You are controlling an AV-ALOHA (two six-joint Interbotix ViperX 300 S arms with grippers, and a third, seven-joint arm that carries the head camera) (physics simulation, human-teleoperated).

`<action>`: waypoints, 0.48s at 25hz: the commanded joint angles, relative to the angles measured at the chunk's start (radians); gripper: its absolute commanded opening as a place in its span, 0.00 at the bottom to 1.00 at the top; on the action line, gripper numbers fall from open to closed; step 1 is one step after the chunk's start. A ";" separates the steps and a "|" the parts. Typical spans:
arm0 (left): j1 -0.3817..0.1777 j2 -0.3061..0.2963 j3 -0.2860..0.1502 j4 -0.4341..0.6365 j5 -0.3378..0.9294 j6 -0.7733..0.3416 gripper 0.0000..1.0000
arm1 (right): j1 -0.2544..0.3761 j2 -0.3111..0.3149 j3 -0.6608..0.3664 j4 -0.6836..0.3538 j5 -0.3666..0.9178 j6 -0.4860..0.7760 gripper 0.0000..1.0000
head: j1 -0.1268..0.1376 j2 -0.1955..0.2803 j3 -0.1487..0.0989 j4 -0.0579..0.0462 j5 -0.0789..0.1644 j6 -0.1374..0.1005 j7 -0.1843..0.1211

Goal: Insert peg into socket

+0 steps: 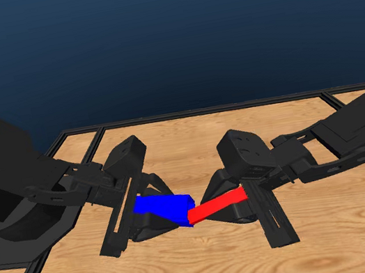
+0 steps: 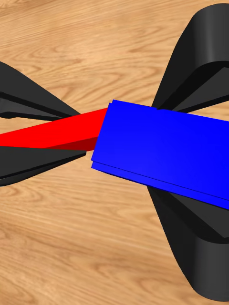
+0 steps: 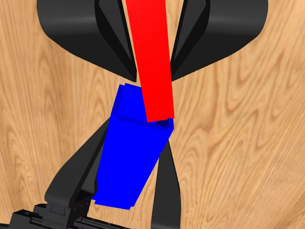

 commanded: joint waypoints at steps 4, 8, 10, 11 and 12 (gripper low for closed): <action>-0.002 0.008 -0.032 -0.019 -0.055 -0.002 0.00 | -0.066 0.011 -0.090 -0.018 -0.028 0.002 0.00 | 0.015 0.005 -0.015 0.001 -0.004 -0.007 0.009; -0.013 0.018 -0.026 -0.038 -0.078 -0.008 0.00 | -0.098 -0.017 -0.076 -0.015 -0.017 -0.010 0.00 | 0.014 0.007 -0.016 0.001 -0.001 -0.008 0.003; -0.015 0.028 -0.049 -0.045 -0.083 -0.016 0.00 | -0.111 -0.025 -0.062 -0.013 -0.024 -0.011 0.00 | 0.014 0.007 -0.017 0.001 0.000 -0.008 0.002; -0.017 0.029 -0.027 -0.048 -0.092 -0.019 0.00 | -0.116 -0.031 -0.058 -0.013 -0.026 -0.010 0.00 | 0.014 0.008 -0.017 0.001 0.002 -0.008 0.002; -0.010 0.019 -0.036 -0.045 -0.096 -0.028 0.00 | -0.122 -0.034 -0.053 -0.010 -0.035 -0.007 0.00 | 0.013 0.008 -0.017 0.001 0.000 -0.009 0.003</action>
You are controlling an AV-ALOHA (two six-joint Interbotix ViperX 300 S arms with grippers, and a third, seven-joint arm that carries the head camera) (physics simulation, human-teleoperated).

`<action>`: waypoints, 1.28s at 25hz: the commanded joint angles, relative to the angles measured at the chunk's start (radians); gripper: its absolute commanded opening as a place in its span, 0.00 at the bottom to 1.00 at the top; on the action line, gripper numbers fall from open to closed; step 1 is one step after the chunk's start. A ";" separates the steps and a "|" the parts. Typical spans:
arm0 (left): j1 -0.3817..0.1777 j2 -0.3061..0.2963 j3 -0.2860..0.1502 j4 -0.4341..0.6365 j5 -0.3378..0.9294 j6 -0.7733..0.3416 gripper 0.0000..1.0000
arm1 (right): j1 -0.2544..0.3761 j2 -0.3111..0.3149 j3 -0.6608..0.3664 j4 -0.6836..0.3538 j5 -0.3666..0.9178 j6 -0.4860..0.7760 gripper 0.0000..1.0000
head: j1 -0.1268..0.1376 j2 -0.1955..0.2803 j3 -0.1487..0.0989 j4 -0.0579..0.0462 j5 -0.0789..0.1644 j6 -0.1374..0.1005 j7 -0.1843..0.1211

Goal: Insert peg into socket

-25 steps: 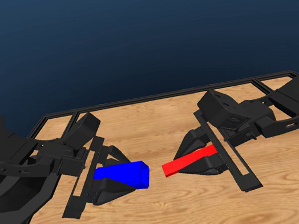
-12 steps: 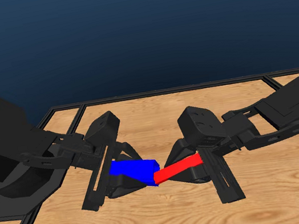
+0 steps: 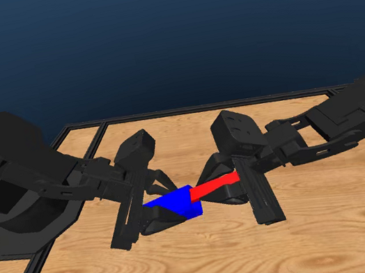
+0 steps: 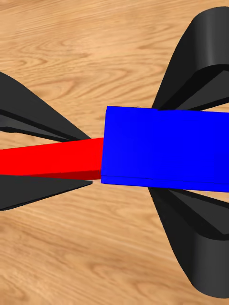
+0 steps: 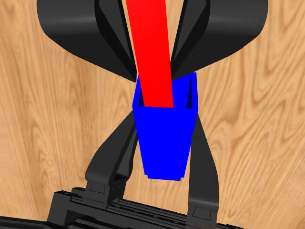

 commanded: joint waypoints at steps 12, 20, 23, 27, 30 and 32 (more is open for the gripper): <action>0.006 -0.005 -0.011 -0.060 -0.106 0.028 0.00 | -0.005 0.133 -0.214 -0.025 0.055 0.100 1.00 | 0.003 0.003 -0.021 -0.002 -0.025 -0.011 0.001; 0.002 -0.007 0.045 -0.031 -0.112 -0.063 0.00 | -0.010 0.067 -0.085 -0.010 0.076 0.179 1.00 | 0.004 0.001 -0.025 -0.002 -0.032 -0.013 0.008; -0.004 -0.014 0.071 -0.042 -0.130 -0.085 0.00 | -0.015 0.027 -0.013 -0.017 0.047 0.213 1.00 | 0.000 -0.002 -0.026 -0.002 -0.034 -0.012 0.013; -0.018 -0.006 0.063 -0.035 -0.127 -0.098 0.00 | -0.020 -0.029 0.090 -0.023 0.029 0.250 1.00 | -0.008 -0.007 -0.026 -0.003 -0.039 -0.011 0.021; -0.020 0.001 0.066 -0.031 -0.126 -0.099 0.00 | -0.029 -0.066 0.156 -0.027 0.001 0.285 1.00 | -0.013 -0.008 -0.026 -0.004 -0.041 -0.008 0.021; -0.020 0.004 0.069 -0.030 -0.126 -0.097 0.00 | -0.033 -0.069 0.192 -0.029 -0.019 0.309 1.00 | -0.017 -0.009 -0.026 -0.004 -0.042 -0.008 0.020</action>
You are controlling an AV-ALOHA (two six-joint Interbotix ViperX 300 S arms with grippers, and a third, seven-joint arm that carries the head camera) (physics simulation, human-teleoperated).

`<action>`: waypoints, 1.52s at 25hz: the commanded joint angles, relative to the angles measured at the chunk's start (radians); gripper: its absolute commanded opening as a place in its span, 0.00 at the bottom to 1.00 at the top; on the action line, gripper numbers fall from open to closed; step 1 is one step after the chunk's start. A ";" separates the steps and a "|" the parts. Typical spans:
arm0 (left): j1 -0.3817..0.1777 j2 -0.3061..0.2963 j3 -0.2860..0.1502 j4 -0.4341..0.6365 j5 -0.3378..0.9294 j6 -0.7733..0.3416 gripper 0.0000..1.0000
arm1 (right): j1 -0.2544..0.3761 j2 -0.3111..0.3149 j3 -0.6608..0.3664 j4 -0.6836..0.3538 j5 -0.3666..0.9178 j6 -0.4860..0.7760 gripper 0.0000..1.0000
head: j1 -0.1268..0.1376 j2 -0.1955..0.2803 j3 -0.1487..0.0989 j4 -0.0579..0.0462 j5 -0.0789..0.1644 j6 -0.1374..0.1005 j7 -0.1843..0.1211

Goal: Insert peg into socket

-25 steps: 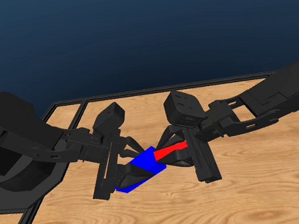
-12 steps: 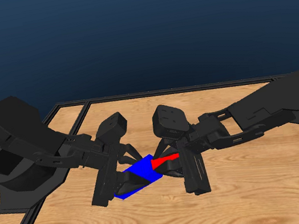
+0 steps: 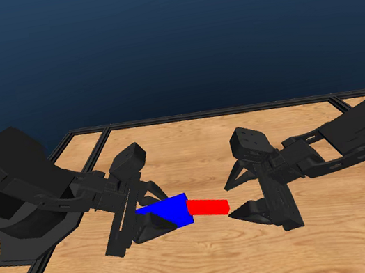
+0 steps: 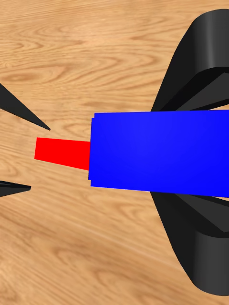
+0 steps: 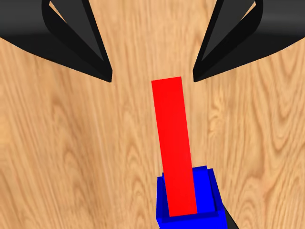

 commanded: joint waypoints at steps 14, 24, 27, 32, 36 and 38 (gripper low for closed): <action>0.007 -0.007 -0.030 0.025 -0.003 -0.012 0.00 | 0.036 0.043 -0.077 -0.071 -0.119 0.075 0.00 | -0.021 -0.009 -0.020 -0.004 -0.007 -0.003 -0.006; 0.002 0.001 -0.057 0.035 0.017 -0.029 0.00 | 0.030 0.123 -0.246 -0.084 -0.107 0.045 0.00 | -0.006 -0.011 -0.020 0.000 -0.010 0.002 0.005; -0.003 0.002 -0.024 0.034 0.006 -0.042 0.00 | 0.025 0.157 -0.255 -0.085 -0.136 0.069 0.00 | -0.002 -0.011 -0.021 0.001 -0.013 0.003 0.000; -0.006 -0.015 -0.017 0.025 0.001 -0.041 0.00 | 0.013 0.136 -0.149 -0.075 -0.178 0.113 0.00 | 0.006 -0.014 -0.021 0.002 -0.016 0.002 -0.003; -0.008 -0.012 -0.018 0.035 0.008 -0.052 0.00 | 0.001 0.070 -0.006 -0.051 -0.207 0.139 0.00 | 0.001 -0.024 -0.019 0.001 -0.021 0.002 -0.004; -0.006 -0.018 -0.030 0.038 0.016 -0.054 0.00 | 0.004 0.033 0.052 -0.036 -0.252 0.159 0.00 | -0.006 -0.029 -0.018 0.000 -0.025 0.003 -0.001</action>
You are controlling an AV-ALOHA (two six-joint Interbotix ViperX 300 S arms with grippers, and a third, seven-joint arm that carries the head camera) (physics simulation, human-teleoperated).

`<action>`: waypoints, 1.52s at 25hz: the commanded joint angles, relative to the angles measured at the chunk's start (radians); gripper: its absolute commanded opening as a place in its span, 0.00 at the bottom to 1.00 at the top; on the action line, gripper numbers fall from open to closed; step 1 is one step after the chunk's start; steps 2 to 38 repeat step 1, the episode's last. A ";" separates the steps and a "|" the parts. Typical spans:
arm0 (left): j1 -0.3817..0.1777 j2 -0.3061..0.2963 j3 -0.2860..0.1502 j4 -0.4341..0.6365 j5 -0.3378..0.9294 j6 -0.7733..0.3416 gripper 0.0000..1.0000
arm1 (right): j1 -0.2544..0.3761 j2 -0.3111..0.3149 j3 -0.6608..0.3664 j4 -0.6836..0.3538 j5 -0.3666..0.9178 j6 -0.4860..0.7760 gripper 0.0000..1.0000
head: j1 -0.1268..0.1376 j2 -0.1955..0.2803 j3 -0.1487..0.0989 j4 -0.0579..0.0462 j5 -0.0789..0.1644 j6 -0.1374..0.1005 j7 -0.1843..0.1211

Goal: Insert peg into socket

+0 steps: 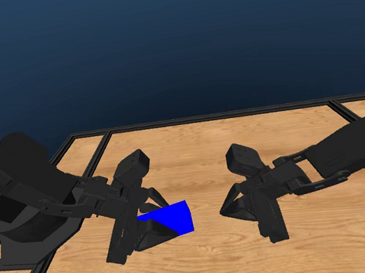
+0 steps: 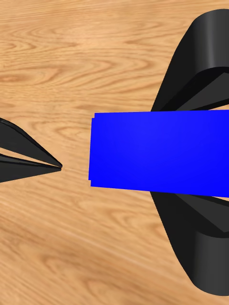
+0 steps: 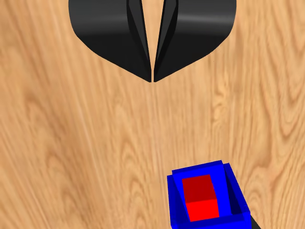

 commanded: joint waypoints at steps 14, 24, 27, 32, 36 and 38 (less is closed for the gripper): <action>-0.001 -0.013 -0.015 0.005 -0.014 0.003 0.00 | 0.002 -0.086 0.083 0.025 -0.121 0.043 0.00 | -0.012 -0.025 -0.015 -0.001 -0.019 0.001 0.004; -0.001 -0.013 -0.015 0.005 -0.014 0.003 0.00 | 0.002 -0.086 0.083 0.025 -0.121 0.043 0.00 | -0.012 -0.025 -0.015 -0.001 -0.019 0.001 0.004; -0.001 -0.013 -0.015 0.005 -0.014 0.003 0.00 | 0.002 -0.086 0.083 0.025 -0.121 0.043 0.00 | -0.012 -0.025 -0.015 -0.001 -0.019 0.001 0.004; -0.001 -0.013 -0.015 0.005 -0.014 0.003 0.00 | 0.002 -0.086 0.083 0.025 -0.121 0.043 0.00 | -0.012 -0.025 -0.015 -0.001 -0.019 0.001 0.004; -0.001 -0.013 -0.015 0.005 -0.014 0.003 0.00 | 0.002 -0.086 0.083 0.025 -0.121 0.043 0.00 | -0.012 -0.025 -0.015 -0.001 -0.019 0.001 0.004; -0.001 -0.013 -0.015 0.005 -0.014 0.003 0.00 | 0.002 -0.086 0.083 0.025 -0.121 0.043 0.00 | -0.012 -0.025 -0.015 -0.001 -0.019 0.001 0.004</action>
